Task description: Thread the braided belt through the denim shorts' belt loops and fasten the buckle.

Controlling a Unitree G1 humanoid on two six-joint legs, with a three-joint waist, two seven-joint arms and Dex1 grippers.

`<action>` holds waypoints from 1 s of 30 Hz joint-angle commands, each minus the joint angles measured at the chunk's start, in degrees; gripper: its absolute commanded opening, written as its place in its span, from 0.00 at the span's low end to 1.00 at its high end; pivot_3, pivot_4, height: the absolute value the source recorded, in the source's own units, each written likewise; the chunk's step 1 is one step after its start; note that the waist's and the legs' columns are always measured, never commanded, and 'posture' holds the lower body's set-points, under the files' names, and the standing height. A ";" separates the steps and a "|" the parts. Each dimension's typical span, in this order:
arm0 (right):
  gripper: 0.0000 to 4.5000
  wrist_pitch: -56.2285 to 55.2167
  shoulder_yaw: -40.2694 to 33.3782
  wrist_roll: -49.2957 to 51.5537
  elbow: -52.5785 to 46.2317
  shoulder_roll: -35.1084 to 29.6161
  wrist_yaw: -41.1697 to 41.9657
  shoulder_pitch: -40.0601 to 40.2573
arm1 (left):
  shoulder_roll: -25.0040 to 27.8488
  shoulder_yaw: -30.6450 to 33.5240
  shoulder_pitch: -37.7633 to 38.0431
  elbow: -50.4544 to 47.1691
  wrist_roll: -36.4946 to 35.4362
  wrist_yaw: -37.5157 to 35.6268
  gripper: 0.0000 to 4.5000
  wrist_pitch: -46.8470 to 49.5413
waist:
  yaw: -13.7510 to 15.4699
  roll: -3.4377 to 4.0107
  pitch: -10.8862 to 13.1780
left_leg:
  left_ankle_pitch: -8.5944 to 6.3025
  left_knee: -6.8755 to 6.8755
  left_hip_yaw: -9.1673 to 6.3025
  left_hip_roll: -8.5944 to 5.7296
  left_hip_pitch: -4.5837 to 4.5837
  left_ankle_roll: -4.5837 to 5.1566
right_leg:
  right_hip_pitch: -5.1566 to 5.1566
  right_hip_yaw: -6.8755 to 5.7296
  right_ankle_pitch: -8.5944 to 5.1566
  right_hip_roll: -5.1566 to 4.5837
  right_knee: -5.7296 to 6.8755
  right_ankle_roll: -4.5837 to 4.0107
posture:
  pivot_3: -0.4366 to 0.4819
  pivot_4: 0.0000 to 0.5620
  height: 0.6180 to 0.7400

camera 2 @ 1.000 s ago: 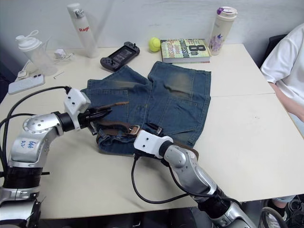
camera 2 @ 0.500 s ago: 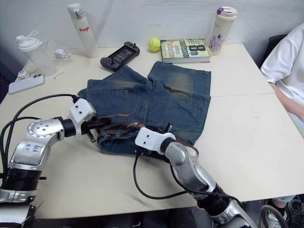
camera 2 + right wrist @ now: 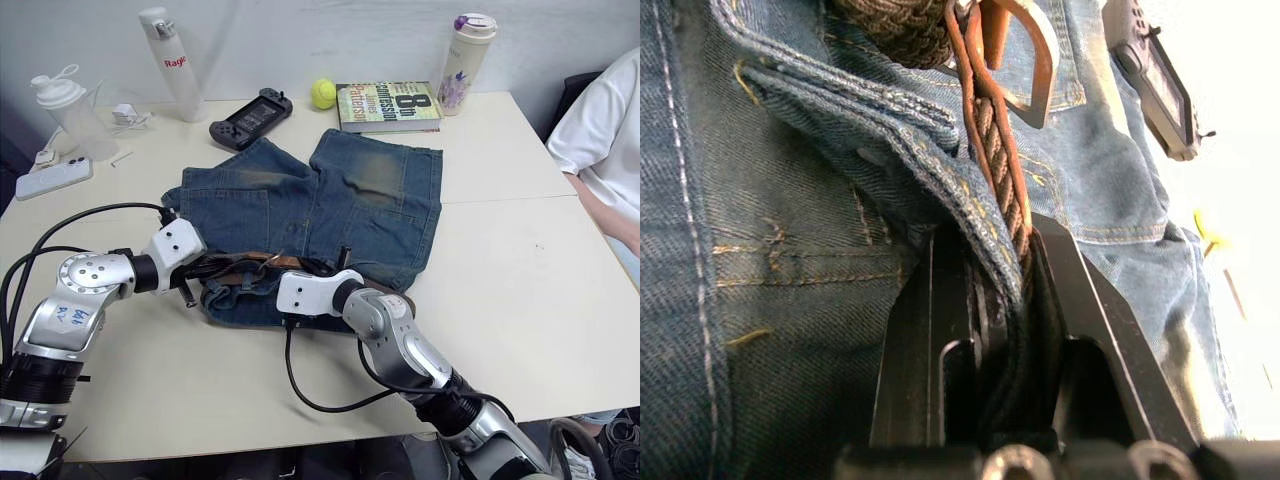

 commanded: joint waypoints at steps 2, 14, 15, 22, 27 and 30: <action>0.00 -2.67 -0.94 -0.66 -0.07 0.59 0.91 -1.27 | 0.42 -1.13 0.01 -0.38 1.43 -0.52 0.00 -1.49 | 0.00 0.00 0.00 | 0.00 0.00 0.00 0.00 0.00 0.00 | 0.00 0.00 0.00 0.00 0.00 0.00 | 0.48 0.27 1.00; 0.00 -4.57 -0.60 -1.31 0.78 1.85 2.35 -2.02 | -3.35 -6.33 -5.01 4.16 4.71 -1.37 0.00 -6.71 | 0.07 0.00 0.00 | -0.01 0.18 0.00 0.00 -0.01 0.02 | 0.02 0.01 0.00 0.02 0.09 0.00 | 0.48 0.27 1.00; 0.00 -4.58 -0.63 -1.40 0.76 1.88 2.38 -1.99 | -4.09 -6.81 -5.56 4.83 5.06 -1.25 0.00 -7.19 | 0.09 0.00 0.00 | -0.01 0.21 0.00 0.00 -0.01 0.02 | 0.02 0.01 0.00 0.02 0.10 0.00 | 0.48 0.27 1.00; 0.00 -4.53 -0.71 -1.81 0.07 2.24 3.08 -1.05 | -12.68 -6.52 -5.89 4.72 1.17 0.19 0.00 -3.73 | 0.36 -0.01 -0.01 | -0.05 0.44 -0.03 -0.01 -0.03 0.08 | 0.10 -0.01 0.00 0.02 0.15 0.00 | 0.48 0.27 1.00; 0.00 -1.16 -1.31 0.36 -1.62 3.67 6.21 1.42 | -21.40 -2.60 -1.32 -2.84 -7.83 1.92 0.00 10.14 | 0.65 -0.03 -0.04 | -0.11 0.60 -0.14 -0.02 -0.04 0.18 | 0.21 -0.03 0.00 -0.04 0.18 0.00 | 0.48 0.27 1.00; 0.00 0.95 -2.24 0.80 -2.90 4.18 7.87 2.79 | -21.23 -4.68 -0.30 -4.43 -6.35 1.19 0.00 11.11 | 0.63 -0.02 -0.04 | -0.12 0.59 -0.15 -0.01 0.05 0.17 | 0.33 -0.03 0.00 0.00 0.14 0.00 | 0.48 0.27 1.00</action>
